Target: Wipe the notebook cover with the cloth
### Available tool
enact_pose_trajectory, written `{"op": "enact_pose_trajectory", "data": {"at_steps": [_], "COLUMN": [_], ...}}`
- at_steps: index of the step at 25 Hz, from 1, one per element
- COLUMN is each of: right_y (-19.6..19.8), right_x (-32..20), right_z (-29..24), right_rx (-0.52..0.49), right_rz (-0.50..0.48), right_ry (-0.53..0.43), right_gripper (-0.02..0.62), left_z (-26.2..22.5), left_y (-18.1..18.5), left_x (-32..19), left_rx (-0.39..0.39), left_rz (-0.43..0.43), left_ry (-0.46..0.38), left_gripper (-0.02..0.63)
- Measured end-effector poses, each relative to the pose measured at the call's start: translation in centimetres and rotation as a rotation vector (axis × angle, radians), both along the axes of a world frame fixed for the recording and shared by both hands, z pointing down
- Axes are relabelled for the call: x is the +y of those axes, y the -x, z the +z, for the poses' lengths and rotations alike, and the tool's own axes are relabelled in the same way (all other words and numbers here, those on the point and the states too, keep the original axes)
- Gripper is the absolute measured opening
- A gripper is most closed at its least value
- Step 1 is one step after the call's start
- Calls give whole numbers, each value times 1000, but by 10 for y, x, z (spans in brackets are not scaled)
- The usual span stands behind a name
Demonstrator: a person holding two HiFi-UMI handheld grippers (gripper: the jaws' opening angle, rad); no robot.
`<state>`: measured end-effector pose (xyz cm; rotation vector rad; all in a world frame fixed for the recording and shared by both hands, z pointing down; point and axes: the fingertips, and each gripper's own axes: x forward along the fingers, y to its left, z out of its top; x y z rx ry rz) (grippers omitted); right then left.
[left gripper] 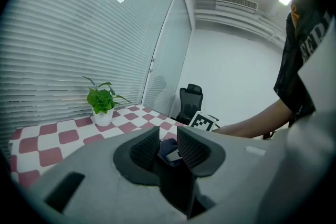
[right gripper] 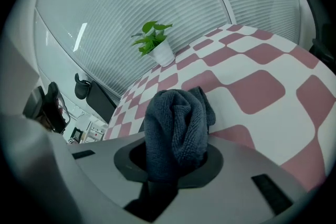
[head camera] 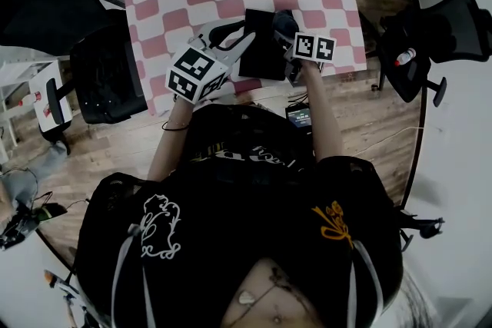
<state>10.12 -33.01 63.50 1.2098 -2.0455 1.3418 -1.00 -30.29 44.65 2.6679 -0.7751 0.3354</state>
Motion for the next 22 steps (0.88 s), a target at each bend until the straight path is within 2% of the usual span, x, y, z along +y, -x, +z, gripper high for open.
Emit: {"op": "enact_pose_trajectory", "data": {"at_steps": [9,13,17,22], "right_y": [-20,-15,15,72], "right_x": [11,15,19,27], "right_z": [-1,-6,-25,-32], "right_rx": [1,49,8,-33], "right_rz": [32,-24,-88,-207], "right_ry": [-20,-44,-104,-115], "right_gripper": [74,74,74,74], "left_z": [1,-2,0,0], "left_y": [-6,-2,12,27], "left_x": [10,13,12,10], "left_rx": [-4,-7,-19,-23], "left_rz": [4,-11,-49,-93], "left_ry": [5,-6,-9,-9], "left_gripper": [114,114,114,114]}}
